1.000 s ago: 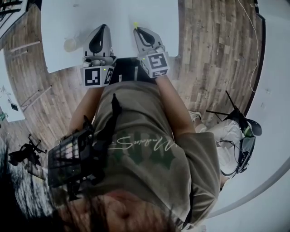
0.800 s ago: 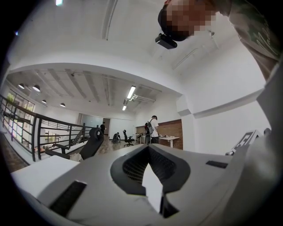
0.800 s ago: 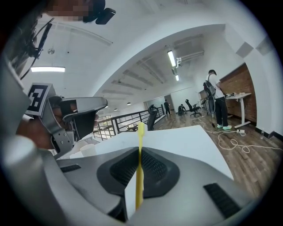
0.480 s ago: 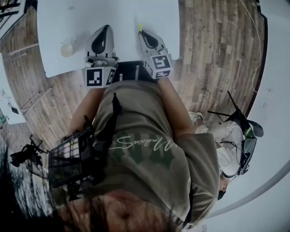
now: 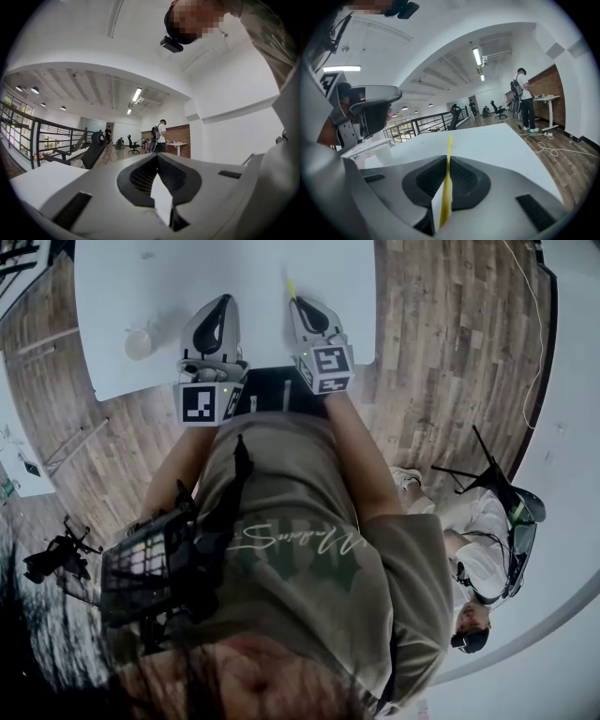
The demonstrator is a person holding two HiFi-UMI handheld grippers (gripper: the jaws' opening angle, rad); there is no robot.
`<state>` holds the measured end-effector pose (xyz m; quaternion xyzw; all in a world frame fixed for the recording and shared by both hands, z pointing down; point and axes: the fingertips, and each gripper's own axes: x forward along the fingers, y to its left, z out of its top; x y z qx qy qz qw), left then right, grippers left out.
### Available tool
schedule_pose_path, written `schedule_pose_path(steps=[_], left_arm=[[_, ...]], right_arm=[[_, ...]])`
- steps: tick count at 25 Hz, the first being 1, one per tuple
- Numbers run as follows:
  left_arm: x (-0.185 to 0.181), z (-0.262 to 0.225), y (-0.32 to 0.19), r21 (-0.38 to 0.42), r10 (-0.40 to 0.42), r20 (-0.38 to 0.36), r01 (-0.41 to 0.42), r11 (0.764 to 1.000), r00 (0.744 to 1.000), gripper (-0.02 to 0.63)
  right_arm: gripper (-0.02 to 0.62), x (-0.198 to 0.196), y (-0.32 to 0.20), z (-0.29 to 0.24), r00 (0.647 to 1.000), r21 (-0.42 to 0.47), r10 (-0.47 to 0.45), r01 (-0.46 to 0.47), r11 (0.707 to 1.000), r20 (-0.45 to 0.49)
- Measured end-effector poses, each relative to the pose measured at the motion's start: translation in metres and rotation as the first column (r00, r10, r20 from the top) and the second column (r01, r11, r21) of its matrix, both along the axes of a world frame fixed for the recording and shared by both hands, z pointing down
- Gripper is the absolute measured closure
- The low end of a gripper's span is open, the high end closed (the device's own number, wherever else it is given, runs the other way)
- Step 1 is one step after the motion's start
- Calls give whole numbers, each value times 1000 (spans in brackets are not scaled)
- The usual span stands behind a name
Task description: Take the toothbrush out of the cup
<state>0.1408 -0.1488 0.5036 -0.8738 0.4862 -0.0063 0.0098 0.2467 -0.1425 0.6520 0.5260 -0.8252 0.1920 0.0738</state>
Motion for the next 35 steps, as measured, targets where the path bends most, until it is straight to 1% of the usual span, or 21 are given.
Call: schedule_pose_path(steps=[3, 8, 12, 16, 18, 23, 24, 25, 28, 31, 34, 35], left_arm=[[4, 0, -3, 2, 6, -7, -5, 1000, 1000, 615], [5, 1, -4, 10, 5, 6, -5, 1000, 1000, 615], [2, 4, -6, -6, 6, 1, -5, 1000, 1000, 615], [4, 2, -7, -8, 10, 1, -10, 1000, 1000, 615], [4, 2, -6, -17, 12, 2, -12, 1000, 1000, 615], [-6, -2, -7, -20, 5, 8, -5, 1000, 1000, 615], [-8, -2, -7, -18, 2, 7, -2, 1000, 1000, 615], [-11, -3, -8, -16, 0, 3, 0, 1000, 1000, 615], [-14, -1, -5, -23, -1, -1, 0, 1000, 1000, 615], [-14, -4, 1, -33, 6, 0, -6, 999, 1000, 615], [-17, -16, 5, -33, 10, -4, -10, 999, 1000, 615], [-19, -21, 7, -37, 8, -13, -8, 999, 1000, 615]], right_arm=[[566, 2, -3, 6, 1000, -8, 5, -5, 1000, -5], [566, 9, -6, 21, 1000, -36, 26, -27, 999, -17], [565, 9, -7, 31, 999, -65, 34, -36, 997, -38], [565, 13, -8, 32, 998, -85, 54, -57, 995, -36], [565, 12, -6, 32, 997, -96, 52, -57, 994, -51], [563, 13, -5, 35, 996, -117, 55, -62, 991, -66], [557, 14, -6, 35, 996, -118, 61, -68, 991, -63], [531, 15, -7, 35, 996, -119, 67, -73, 990, -58], [511, 14, -7, 36, 996, -129, 66, -72, 989, -52], [511, 17, -7, 28, 995, -111, 72, -79, 991, -64], [514, 17, -3, 1, 995, -68, 75, -79, 995, -61], [537, 14, -1, -10, 997, -52, 64, -66, 996, -53]])
